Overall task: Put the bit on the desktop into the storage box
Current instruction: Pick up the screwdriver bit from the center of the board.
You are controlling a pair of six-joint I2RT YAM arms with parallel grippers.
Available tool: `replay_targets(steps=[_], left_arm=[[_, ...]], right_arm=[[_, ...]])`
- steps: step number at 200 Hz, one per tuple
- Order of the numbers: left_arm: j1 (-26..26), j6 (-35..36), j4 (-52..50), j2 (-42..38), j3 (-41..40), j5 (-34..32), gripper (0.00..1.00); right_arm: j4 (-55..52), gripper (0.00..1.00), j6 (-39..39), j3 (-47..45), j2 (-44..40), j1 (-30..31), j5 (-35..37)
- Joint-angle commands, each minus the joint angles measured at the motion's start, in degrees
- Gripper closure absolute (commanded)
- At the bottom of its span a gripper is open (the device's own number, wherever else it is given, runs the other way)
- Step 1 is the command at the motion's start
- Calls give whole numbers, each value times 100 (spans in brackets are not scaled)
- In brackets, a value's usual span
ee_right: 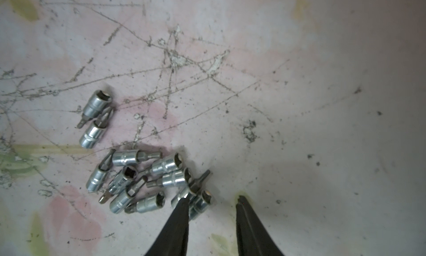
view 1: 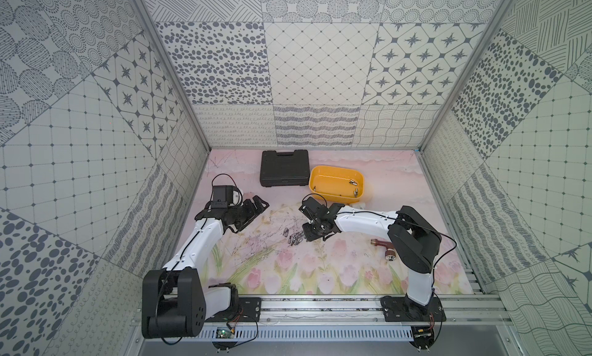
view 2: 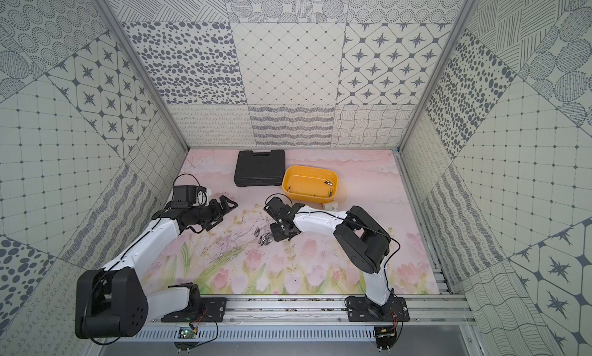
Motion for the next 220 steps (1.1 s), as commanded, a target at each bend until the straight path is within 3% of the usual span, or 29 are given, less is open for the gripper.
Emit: replay_targets(steps=[1,220], left_arm=[[15,110,84,28,-2,90,1],[32,118,61,-15,-29,76,1]], right_arm=[[-54,63,-123,205,154,43,134],[-897,71,-396,387,526,359,819]])
